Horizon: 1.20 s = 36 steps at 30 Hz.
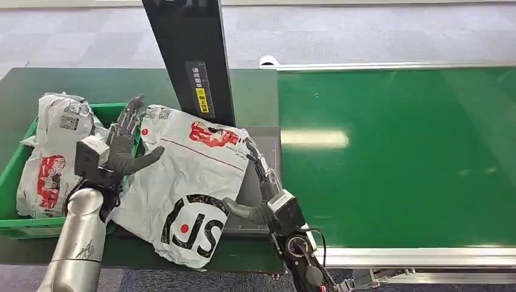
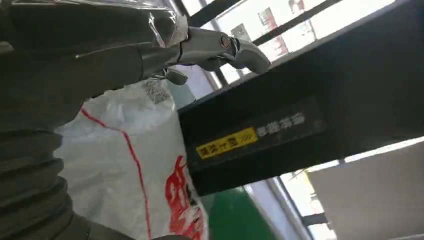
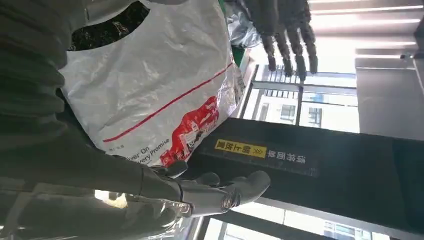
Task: Moved the parcel from conveyor to table for the left to box.
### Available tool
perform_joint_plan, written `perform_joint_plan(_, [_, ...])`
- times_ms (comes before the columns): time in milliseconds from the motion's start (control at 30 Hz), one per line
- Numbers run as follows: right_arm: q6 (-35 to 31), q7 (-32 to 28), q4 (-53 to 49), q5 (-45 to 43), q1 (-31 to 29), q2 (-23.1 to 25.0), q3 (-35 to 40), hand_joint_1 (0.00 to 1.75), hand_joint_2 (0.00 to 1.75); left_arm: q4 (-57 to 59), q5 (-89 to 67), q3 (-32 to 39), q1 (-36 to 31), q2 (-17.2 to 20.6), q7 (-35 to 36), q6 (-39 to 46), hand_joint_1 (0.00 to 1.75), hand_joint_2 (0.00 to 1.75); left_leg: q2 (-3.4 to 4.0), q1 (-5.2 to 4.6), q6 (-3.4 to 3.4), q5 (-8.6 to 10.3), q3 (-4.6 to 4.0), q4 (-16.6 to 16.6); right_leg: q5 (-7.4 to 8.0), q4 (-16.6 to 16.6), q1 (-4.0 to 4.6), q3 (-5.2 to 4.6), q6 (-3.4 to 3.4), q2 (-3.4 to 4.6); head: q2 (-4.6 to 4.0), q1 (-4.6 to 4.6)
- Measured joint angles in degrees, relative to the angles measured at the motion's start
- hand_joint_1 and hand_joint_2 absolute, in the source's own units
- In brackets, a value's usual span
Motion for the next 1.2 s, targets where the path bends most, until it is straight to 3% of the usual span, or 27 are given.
perform_joint_plan(167, [0.0, 0.0, 0.3, 0.2, 0.0, 0.1, -0.3, 0.00, 1.75, 9.7, -5.8, -4.5, -3.5, -1.2, 2.9, 4.7, 0.00, 1.75, 0.00, -0.01, 0.00, 0.01, 0.00, 0.0, 0.02, 0.0, -0.01, 0.06, 0.01, -0.01, 0.02, 0.02])
perform_joint_plan(400, [0.6, 0.0, 0.6, 0.0, 0.0, 0.4, -0.5, 0.00, 1.75, 27.2, -18.2, -8.9, -10.0, -1.7, 9.7, 18.1, 0.00, 1.75, 0.03, 0.00, 0.00, 0.01, 0.01, 0.0, 0.05, 0.0, -0.01, 0.03, -0.01, 0.00, 0.00, 0.00])
perform_joint_plan(633, [1.6, 0.0, 1.1, -0.9, 0.0, 0.6, -0.6, 0.00, 1.75, 37.0, -22.3, -11.9, -13.8, -1.7, 12.5, 18.7, 0.00, 1.75, 0.01, 0.00, 0.00, 0.01, 0.01, 0.0, 0.03, 0.0, 0.00, 0.08, -0.02, -0.01, 0.02, 0.02])
perform_joint_plan(1000, [1.9, 0.0, 1.3, -1.1, 0.0, 0.6, -0.9, 0.00, 1.75, 40.8, -22.6, -12.9, -15.8, -1.7, 12.7, 18.6, 0.02, 1.75, -0.03, 0.00, -0.01, 0.02, 0.19, 0.0, 0.04, 0.0, -0.01, 0.27, -0.02, -0.01, 0.02, 0.00])
perform_joint_plan(1033, [2.2, 0.0, 1.4, -1.3, 0.0, 0.6, -0.9, 0.00, 1.75, 41.0, -23.2, -13.0, -16.0, -1.7, 13.0, 18.3, 1.59, 1.75, -0.03, 0.00, -0.01, 0.02, 0.20, 0.0, 0.04, 0.0, -0.01, 0.28, -0.02, -0.01, 0.02, 0.00])
perform_joint_plan(1067, [2.4, 0.0, 1.4, -1.6, 0.0, 0.6, -1.0, 0.00, 1.75, 41.4, -23.9, -13.3, -16.3, -1.7, 13.4, 18.0, 1.75, 1.75, -0.04, 0.00, -0.01, 0.02, 0.20, 0.0, 0.04, 0.0, -0.01, 0.30, -0.02, -0.02, 0.02, 0.00])
perform_joint_plan(1200, [2.8, 0.0, 1.6, -2.4, -0.2, 0.7, -1.1, 0.00, 1.75, 42.6, -26.9, -15.0, -17.5, -1.7, 14.2, 16.4, 1.75, 1.75, -0.07, 0.00, -0.01, 0.02, 0.28, 0.0, 0.03, 0.0, -0.01, 0.38, -0.02, -0.04, 0.02, 0.00])
